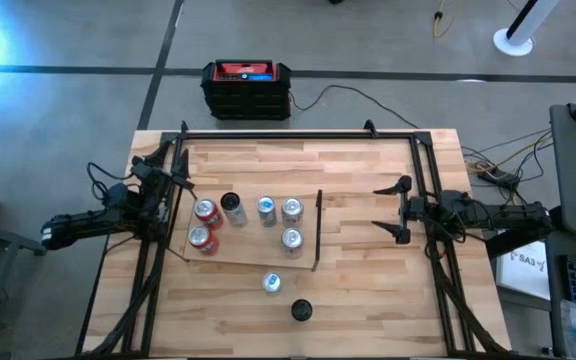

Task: Place canned beverage on shelf
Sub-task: Put the blue soda can on the shelf aligned with the other blue soda can

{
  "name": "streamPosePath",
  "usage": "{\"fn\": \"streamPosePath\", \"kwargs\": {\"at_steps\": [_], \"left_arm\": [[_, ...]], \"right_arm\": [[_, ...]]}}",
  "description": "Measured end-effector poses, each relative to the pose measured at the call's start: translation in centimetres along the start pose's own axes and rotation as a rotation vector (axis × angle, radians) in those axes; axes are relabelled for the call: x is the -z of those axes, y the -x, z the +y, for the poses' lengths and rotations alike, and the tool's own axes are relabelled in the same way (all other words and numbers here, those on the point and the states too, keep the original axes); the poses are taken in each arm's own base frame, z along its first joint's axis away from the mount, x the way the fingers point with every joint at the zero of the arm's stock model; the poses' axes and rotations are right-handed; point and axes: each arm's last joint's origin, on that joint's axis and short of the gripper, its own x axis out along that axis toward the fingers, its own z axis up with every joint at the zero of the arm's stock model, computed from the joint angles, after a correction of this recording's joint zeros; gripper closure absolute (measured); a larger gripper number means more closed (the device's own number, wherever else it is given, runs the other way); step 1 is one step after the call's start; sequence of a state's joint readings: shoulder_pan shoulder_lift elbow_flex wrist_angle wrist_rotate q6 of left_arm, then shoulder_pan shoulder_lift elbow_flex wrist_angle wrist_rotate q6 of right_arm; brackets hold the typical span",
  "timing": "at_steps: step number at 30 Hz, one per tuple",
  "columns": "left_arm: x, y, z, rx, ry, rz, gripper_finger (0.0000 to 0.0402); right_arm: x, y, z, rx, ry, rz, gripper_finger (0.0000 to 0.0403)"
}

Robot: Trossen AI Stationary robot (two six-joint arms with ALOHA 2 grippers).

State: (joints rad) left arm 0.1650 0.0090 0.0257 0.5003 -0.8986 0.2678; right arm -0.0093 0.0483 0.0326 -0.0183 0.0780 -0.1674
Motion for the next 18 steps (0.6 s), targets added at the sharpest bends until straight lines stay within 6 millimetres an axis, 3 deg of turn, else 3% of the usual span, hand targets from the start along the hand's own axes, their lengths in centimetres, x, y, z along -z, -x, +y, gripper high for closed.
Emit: {"fn": "streamPosePath", "kwargs": {"at_steps": [12, 18], "left_arm": [[0.00, 0.00, 0.00, 0.000, 0.001, 0.000, 0.0091], [-0.56, -0.02, -0.11, 0.071, 0.103, -0.040, 0.0091]], "right_arm": [[-0.01, 0.00, 0.00, 0.000, -0.001, 0.000, 0.0005], [-0.02, 0.01, -0.01, 0.000, -0.001, 0.001, 0.0005]]}}
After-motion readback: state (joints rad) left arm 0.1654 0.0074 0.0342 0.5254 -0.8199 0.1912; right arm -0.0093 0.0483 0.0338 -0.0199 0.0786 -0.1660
